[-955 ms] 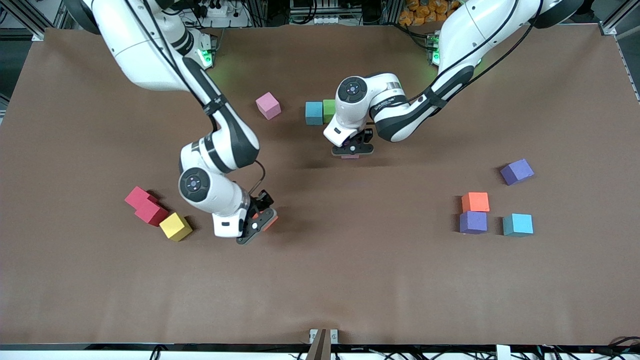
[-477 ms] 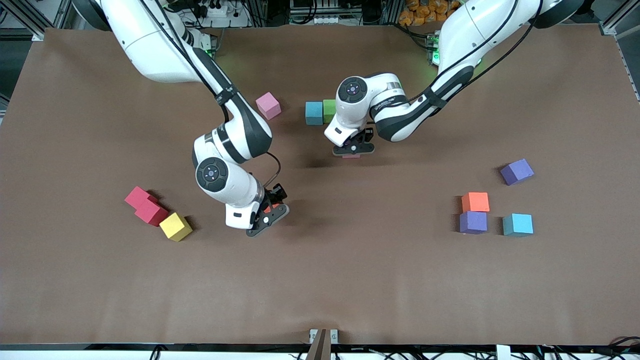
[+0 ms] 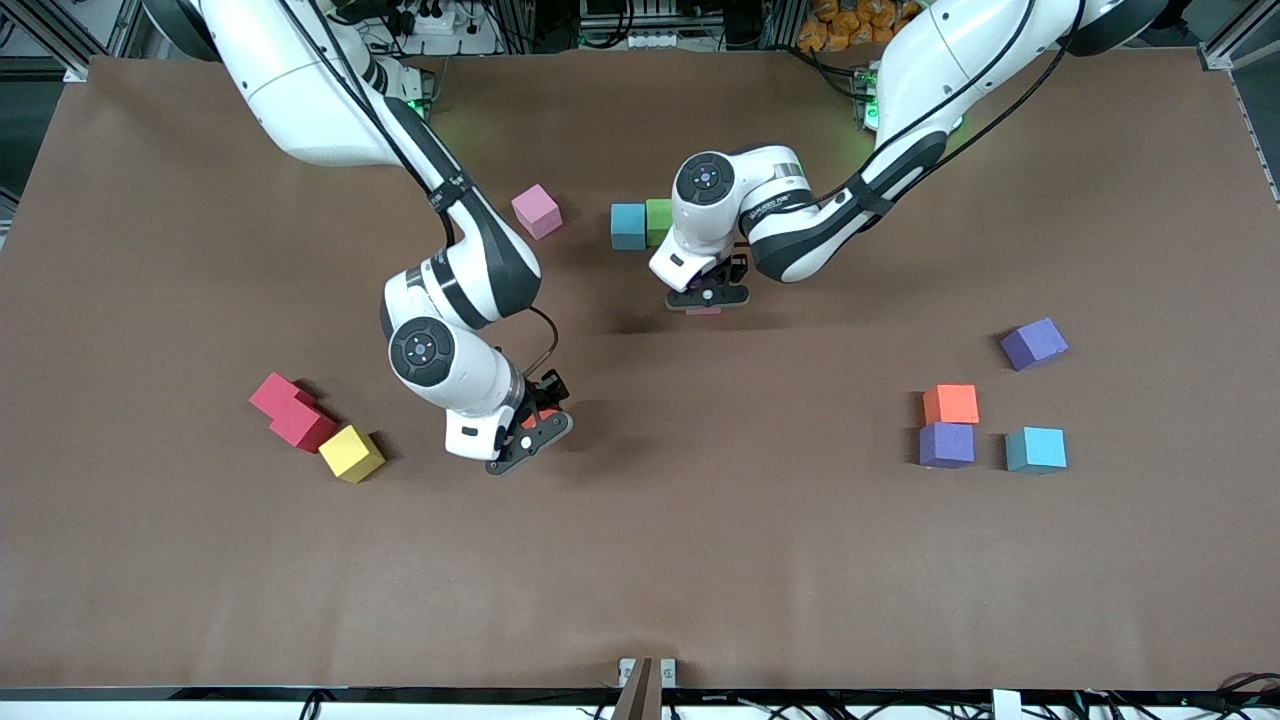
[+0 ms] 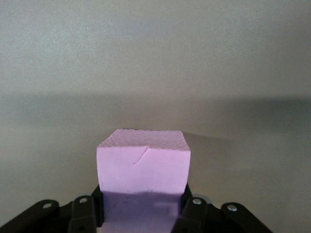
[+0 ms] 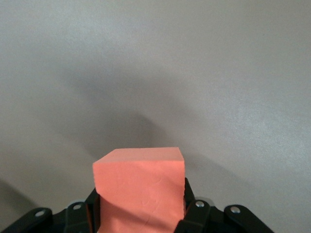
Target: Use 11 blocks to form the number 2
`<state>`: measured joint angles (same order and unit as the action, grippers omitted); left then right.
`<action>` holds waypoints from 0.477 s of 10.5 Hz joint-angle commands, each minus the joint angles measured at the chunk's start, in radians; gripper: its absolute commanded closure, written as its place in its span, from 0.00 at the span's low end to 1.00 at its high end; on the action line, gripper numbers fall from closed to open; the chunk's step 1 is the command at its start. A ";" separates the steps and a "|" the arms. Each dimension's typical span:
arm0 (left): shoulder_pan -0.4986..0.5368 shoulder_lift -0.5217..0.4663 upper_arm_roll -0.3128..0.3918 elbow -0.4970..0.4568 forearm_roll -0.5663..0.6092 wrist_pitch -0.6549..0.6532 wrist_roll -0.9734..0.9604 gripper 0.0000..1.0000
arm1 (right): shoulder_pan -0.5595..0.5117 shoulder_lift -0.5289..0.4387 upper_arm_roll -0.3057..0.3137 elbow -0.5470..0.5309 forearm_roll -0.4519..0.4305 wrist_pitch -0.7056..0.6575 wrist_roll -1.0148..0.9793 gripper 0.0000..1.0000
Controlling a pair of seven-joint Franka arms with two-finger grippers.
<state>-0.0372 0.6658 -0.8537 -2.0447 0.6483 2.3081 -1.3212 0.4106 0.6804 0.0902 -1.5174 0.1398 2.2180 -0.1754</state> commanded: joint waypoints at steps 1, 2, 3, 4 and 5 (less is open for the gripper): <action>-0.001 -0.031 0.002 -0.025 0.034 0.010 -0.036 0.47 | 0.007 -0.031 -0.004 -0.017 -0.041 -0.046 0.013 0.73; -0.001 -0.032 0.001 -0.025 0.034 0.010 -0.036 0.47 | 0.010 -0.035 0.000 -0.017 -0.092 -0.061 -0.030 0.72; -0.001 -0.032 0.001 -0.025 0.034 0.010 -0.038 0.47 | 0.010 -0.035 0.000 -0.020 -0.106 -0.073 -0.105 0.70; -0.003 -0.032 0.001 -0.025 0.034 0.010 -0.044 0.47 | 0.010 -0.036 0.000 -0.021 -0.106 -0.075 -0.207 0.70; -0.004 -0.032 0.001 -0.025 0.034 0.010 -0.047 0.47 | 0.010 -0.038 0.000 -0.026 -0.106 -0.077 -0.290 0.69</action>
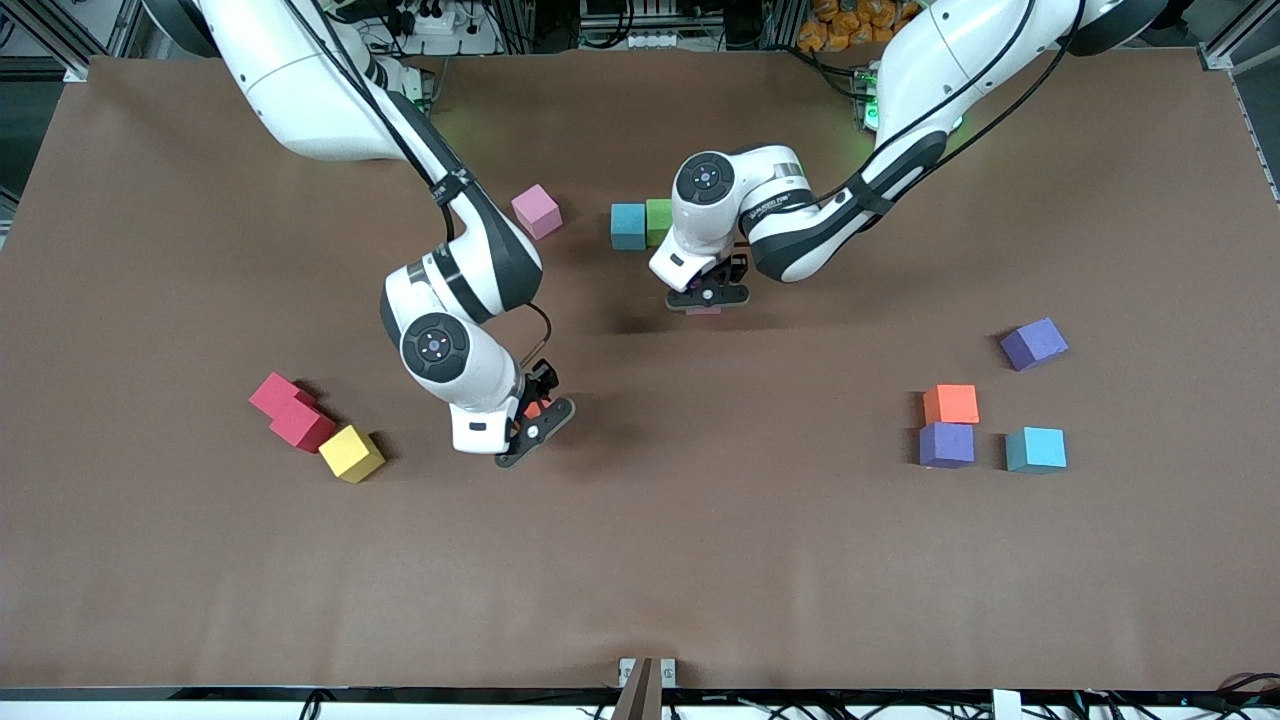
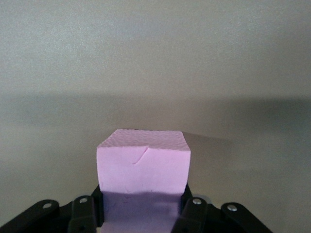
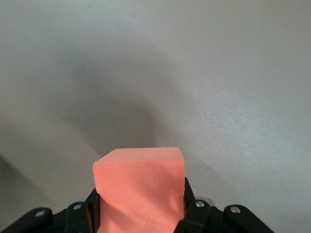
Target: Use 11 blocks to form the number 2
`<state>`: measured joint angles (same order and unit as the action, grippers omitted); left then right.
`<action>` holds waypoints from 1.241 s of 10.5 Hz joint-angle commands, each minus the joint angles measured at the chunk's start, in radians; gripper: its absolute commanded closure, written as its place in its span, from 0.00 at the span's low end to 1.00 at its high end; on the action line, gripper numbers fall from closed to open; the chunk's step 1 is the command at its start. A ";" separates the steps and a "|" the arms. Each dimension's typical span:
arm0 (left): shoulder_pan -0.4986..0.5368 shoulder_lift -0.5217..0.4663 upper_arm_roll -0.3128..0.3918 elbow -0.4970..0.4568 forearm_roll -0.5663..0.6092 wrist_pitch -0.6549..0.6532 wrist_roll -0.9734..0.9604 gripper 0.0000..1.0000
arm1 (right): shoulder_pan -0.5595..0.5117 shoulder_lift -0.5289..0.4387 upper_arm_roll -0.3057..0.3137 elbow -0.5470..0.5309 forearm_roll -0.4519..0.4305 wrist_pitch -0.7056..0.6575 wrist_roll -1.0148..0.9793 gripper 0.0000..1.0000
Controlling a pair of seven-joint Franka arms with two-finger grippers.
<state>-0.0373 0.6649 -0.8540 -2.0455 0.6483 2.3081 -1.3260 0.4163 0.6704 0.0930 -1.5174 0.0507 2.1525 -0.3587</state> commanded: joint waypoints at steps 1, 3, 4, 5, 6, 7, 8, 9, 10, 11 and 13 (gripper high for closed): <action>-0.006 -0.031 0.001 -0.024 0.034 0.010 -0.042 0.47 | 0.004 -0.028 -0.001 -0.027 -0.017 -0.011 -0.196 0.67; -0.006 -0.031 0.001 -0.022 0.034 0.010 -0.042 0.47 | 0.006 -0.040 -0.001 -0.043 -0.017 -0.003 -0.343 0.67; -0.007 -0.031 0.000 -0.022 0.034 0.010 -0.042 0.47 | 0.006 -0.049 -0.001 -0.055 -0.017 0.003 -0.394 0.67; -0.007 -0.031 0.000 -0.021 0.034 0.010 -0.044 0.47 | 0.007 -0.058 0.001 -0.063 -0.017 0.009 -0.437 0.67; -0.007 -0.031 -0.002 -0.022 0.034 0.010 -0.044 0.46 | 0.018 -0.063 0.001 -0.073 -0.017 0.019 -0.483 0.67; -0.007 -0.033 -0.002 -0.022 0.034 0.010 -0.044 0.46 | 0.018 -0.066 0.001 -0.078 -0.018 0.026 -0.509 0.67; -0.009 -0.031 -0.003 -0.022 0.034 0.010 -0.044 0.46 | 0.019 -0.067 0.001 -0.083 -0.017 0.027 -0.514 0.67; -0.012 -0.033 -0.003 -0.022 0.034 0.010 -0.044 0.46 | 0.022 -0.066 0.001 -0.083 -0.018 0.027 -0.514 0.67; -0.015 -0.033 -0.003 -0.022 0.034 0.010 -0.044 0.46 | 0.022 -0.066 0.001 -0.083 -0.018 0.029 -0.514 0.67; -0.015 -0.033 -0.003 -0.022 0.034 0.010 -0.044 0.45 | 0.022 -0.066 0.001 -0.083 -0.017 0.029 -0.514 0.67; -0.016 -0.033 -0.003 -0.022 0.034 0.010 -0.044 0.44 | 0.022 -0.066 0.001 -0.084 -0.018 0.027 -0.514 0.67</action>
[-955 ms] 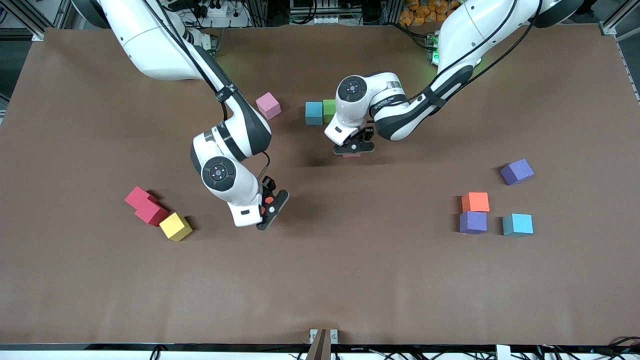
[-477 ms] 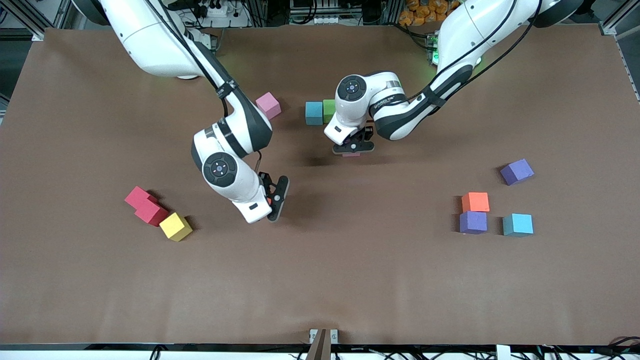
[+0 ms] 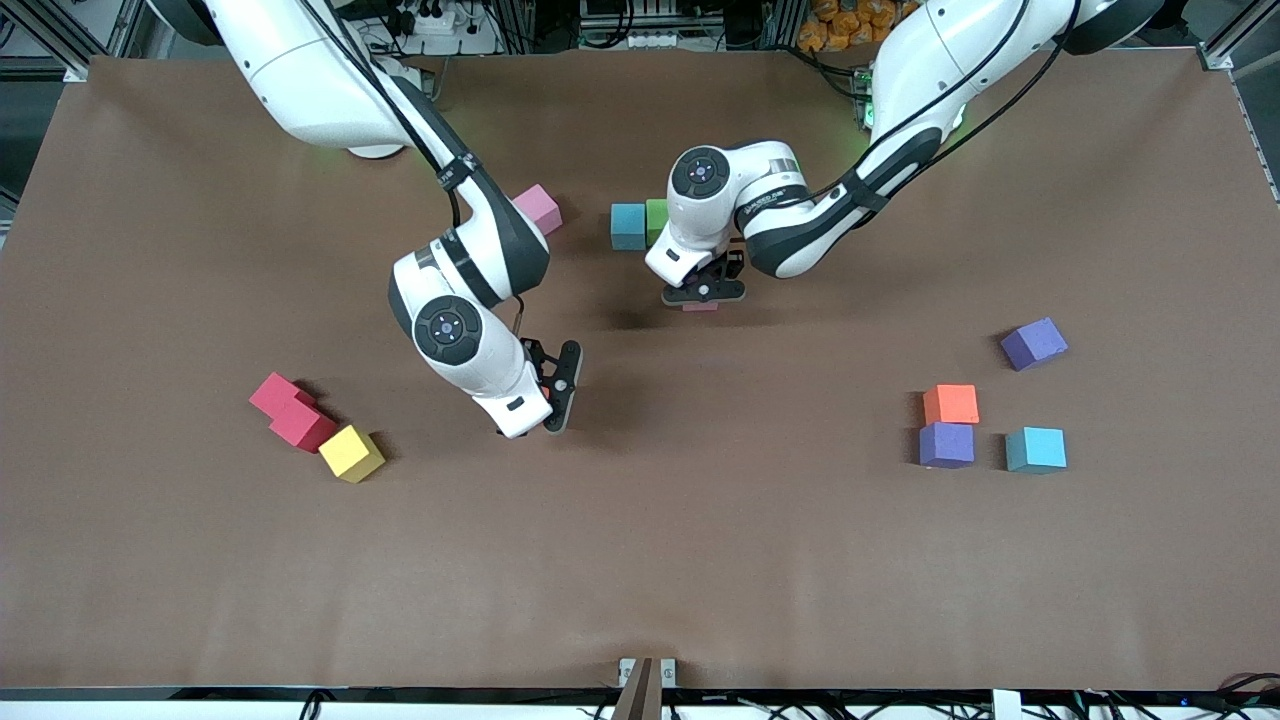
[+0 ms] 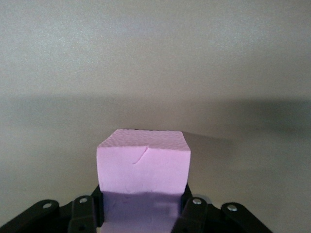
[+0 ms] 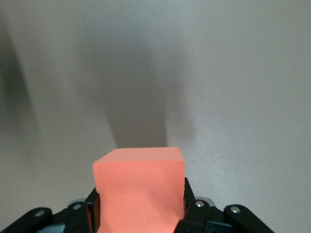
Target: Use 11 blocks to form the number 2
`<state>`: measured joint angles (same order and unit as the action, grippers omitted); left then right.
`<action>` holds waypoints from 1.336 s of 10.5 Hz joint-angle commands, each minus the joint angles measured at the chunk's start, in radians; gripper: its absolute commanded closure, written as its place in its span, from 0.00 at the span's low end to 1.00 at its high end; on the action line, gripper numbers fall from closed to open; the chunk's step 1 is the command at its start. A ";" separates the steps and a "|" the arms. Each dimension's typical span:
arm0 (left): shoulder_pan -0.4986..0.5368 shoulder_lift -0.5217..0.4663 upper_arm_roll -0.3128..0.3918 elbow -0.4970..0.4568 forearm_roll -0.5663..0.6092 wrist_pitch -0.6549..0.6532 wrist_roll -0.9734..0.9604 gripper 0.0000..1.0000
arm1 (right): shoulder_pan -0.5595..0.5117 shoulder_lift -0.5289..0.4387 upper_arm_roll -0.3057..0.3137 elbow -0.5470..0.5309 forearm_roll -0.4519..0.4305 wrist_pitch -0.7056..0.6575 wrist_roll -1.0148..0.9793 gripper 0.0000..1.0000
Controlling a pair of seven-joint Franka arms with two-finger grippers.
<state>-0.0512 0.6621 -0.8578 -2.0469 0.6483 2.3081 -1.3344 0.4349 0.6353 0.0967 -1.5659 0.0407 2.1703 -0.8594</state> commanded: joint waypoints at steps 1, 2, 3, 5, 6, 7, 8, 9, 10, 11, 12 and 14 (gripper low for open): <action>-0.004 -0.029 0.000 -0.022 0.034 0.010 -0.035 0.41 | 0.004 -0.031 -0.003 -0.036 -0.009 0.011 -0.012 0.67; -0.004 -0.027 0.000 -0.021 0.034 0.010 -0.035 0.35 | 0.004 -0.032 -0.003 -0.036 -0.009 0.011 -0.013 0.67; -0.002 -0.027 0.000 -0.021 0.034 0.010 -0.035 0.25 | 0.004 -0.032 -0.003 -0.036 -0.009 0.009 -0.013 0.67; -0.004 -0.026 0.002 -0.022 0.034 0.010 -0.042 0.23 | 0.004 -0.031 -0.003 -0.034 -0.009 0.011 -0.013 0.67; -0.002 -0.025 0.002 -0.022 0.034 0.010 -0.042 0.16 | 0.004 -0.031 -0.003 -0.036 -0.009 0.011 -0.012 0.67; -0.002 -0.025 0.002 -0.022 0.034 0.010 -0.042 0.03 | 0.004 -0.031 -0.003 -0.036 -0.007 0.011 -0.012 0.67; -0.001 -0.025 0.002 -0.021 0.034 0.010 -0.042 0.00 | 0.004 -0.031 -0.003 -0.034 -0.007 0.011 -0.012 0.67; 0.002 -0.027 0.002 -0.018 0.034 0.010 -0.043 0.00 | 0.004 -0.031 -0.003 -0.036 -0.007 0.013 -0.012 0.67; 0.008 -0.029 0.002 -0.012 0.033 0.010 -0.055 0.00 | 0.004 -0.031 -0.003 -0.036 -0.007 0.014 -0.012 0.67; 0.016 -0.041 0.002 -0.009 0.033 0.010 -0.072 0.00 | 0.005 -0.031 -0.002 -0.036 -0.007 0.014 -0.012 0.67; 0.031 -0.062 0.003 -0.007 0.033 0.010 -0.075 0.00 | 0.005 -0.031 -0.002 -0.036 -0.007 0.016 -0.013 0.67; 0.079 -0.113 -0.006 0.017 0.021 0.010 -0.091 0.00 | 0.005 -0.031 0.003 -0.037 -0.007 0.016 -0.013 0.67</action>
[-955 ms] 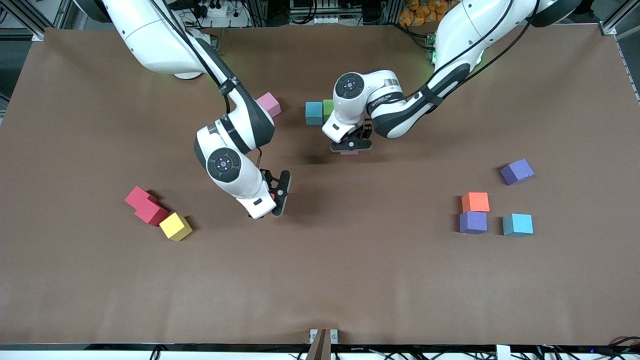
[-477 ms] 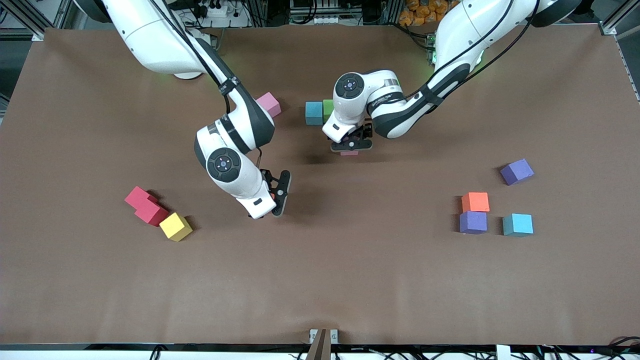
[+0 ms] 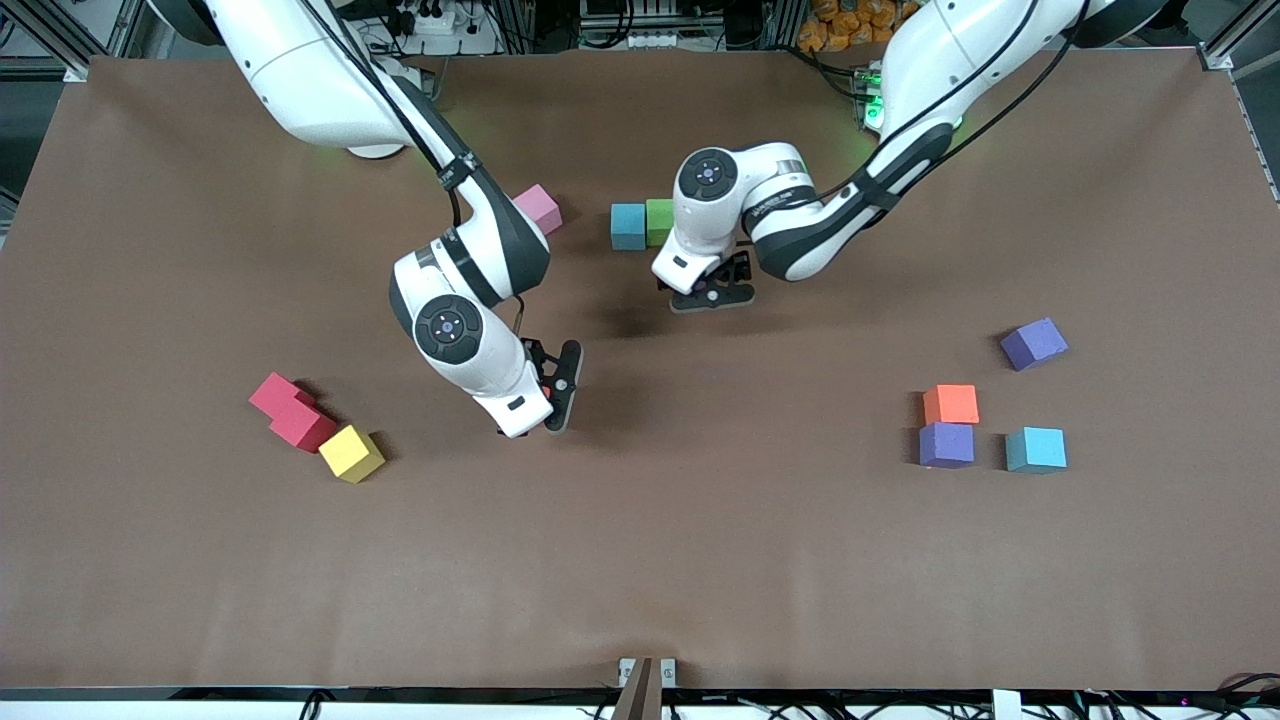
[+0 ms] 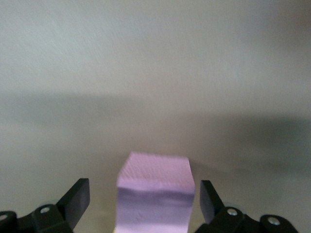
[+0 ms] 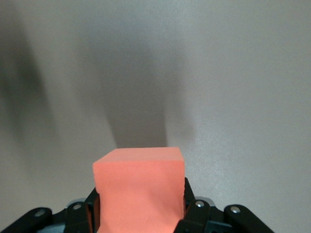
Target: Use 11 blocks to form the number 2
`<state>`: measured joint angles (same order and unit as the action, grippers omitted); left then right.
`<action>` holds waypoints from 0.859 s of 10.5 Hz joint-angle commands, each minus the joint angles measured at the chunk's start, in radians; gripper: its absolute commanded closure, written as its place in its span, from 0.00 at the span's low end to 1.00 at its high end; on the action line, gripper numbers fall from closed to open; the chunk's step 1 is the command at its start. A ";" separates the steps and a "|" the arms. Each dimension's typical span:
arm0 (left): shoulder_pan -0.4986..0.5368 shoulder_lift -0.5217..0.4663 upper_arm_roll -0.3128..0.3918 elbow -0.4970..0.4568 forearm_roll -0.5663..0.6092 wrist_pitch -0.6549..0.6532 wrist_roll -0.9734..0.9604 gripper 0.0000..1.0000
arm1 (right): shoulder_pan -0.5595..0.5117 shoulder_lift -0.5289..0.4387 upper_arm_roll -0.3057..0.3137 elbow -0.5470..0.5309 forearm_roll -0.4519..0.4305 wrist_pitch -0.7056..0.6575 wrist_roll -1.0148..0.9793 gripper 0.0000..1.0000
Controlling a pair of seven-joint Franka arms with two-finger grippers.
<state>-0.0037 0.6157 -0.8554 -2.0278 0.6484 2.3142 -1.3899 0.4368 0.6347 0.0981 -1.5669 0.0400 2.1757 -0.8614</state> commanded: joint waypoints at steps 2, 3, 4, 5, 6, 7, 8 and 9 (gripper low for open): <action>0.072 -0.083 -0.011 0.063 0.016 0.004 -0.040 0.00 | 0.036 -0.042 0.002 -0.064 -0.006 0.030 -0.010 0.67; 0.108 -0.083 -0.013 0.086 0.016 0.004 -0.032 0.00 | 0.052 -0.052 0.002 -0.090 -0.006 0.047 -0.010 0.67; 0.144 -0.083 -0.016 0.104 0.016 0.004 -0.028 0.00 | 0.072 -0.058 0.002 -0.113 -0.006 0.055 -0.010 0.68; 0.169 -0.080 -0.014 0.125 0.017 0.004 -0.020 0.00 | 0.095 -0.064 0.002 -0.125 -0.006 0.056 0.001 0.69; 0.192 -0.073 -0.013 0.147 0.016 0.004 0.012 0.00 | 0.123 -0.066 0.002 -0.131 -0.003 0.055 0.013 0.69; 0.236 -0.071 -0.013 0.155 0.016 0.004 0.055 0.00 | 0.153 -0.067 0.002 -0.139 -0.003 0.056 0.068 0.69; 0.289 -0.070 -0.013 0.155 0.016 0.004 0.133 0.00 | 0.196 -0.064 0.002 -0.140 -0.003 0.064 0.134 0.69; 0.330 -0.068 -0.013 0.161 0.014 0.004 0.231 0.00 | 0.229 -0.056 0.002 -0.143 -0.003 0.093 0.184 0.69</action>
<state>0.2654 0.5408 -0.8557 -1.8757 0.6484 2.3166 -1.2600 0.6203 0.6061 0.1054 -1.6682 0.0402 2.2347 -0.7522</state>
